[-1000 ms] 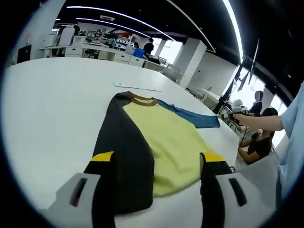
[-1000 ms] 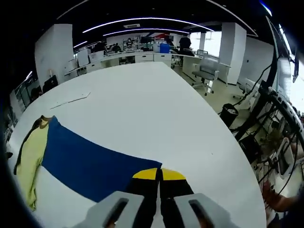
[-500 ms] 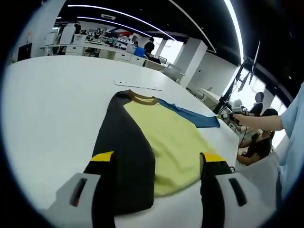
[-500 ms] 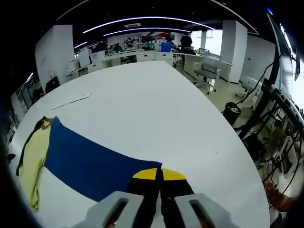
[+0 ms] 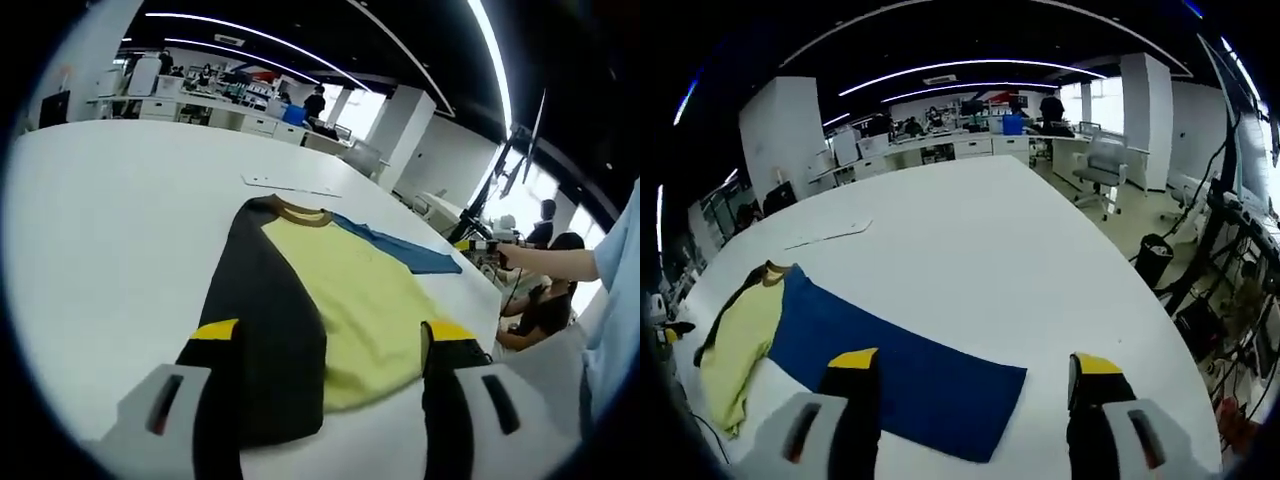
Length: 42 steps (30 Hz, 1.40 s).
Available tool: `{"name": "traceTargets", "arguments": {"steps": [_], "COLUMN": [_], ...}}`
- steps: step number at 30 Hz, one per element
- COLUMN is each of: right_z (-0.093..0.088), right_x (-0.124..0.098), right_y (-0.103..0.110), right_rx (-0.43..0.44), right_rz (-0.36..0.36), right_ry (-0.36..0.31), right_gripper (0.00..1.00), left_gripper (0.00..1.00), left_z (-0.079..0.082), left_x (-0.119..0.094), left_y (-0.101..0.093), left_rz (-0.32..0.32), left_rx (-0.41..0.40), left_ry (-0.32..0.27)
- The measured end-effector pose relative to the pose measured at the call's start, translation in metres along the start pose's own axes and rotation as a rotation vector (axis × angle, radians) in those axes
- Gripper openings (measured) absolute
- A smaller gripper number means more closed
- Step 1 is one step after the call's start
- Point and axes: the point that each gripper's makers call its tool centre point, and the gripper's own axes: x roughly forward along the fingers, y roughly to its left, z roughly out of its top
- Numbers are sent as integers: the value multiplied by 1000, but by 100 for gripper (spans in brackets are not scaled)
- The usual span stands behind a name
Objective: Fold the garment on the visible template until the final outline fits inside the template.
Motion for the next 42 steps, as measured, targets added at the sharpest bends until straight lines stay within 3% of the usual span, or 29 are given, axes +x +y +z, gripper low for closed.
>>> {"name": "traceTargets", "arguments": {"steps": [6,17,19,21,28,33,36,42], "right_z": [2,7,10,13,20,10,5,-8], "right_x": [-8,-33,-39,-44,-64,-72,-76,-81], "right_y": [27,76,86,97,130,145,151,158], "right_rx": [-29,-120,-120,-130,-142,-183,-195,-215], "right_rz": [100,211,233,255,339,381,385,389], "right_ry": [-2,7,-10,-26,-66,-29,-20,12], "right_gripper": [99,100,99,99,99,98,97,96], "left_gripper": [69,69,60,54,59,59,55,46], "left_z": [-2,-8,-9,-12,-37,-54,-66,-68], "left_x": [-4,-22,-29,-37,-63,-74,-77,-71], "left_y": [1,7,14,21,43,54,63,68], "left_rz": [8,43,71,89,169,213,257,260], "left_rx": [-7,6,12,-45,-126,-178,-269,-359], "left_ry": [-11,-14,-31,-47,-60,-51,-36,-62]}}
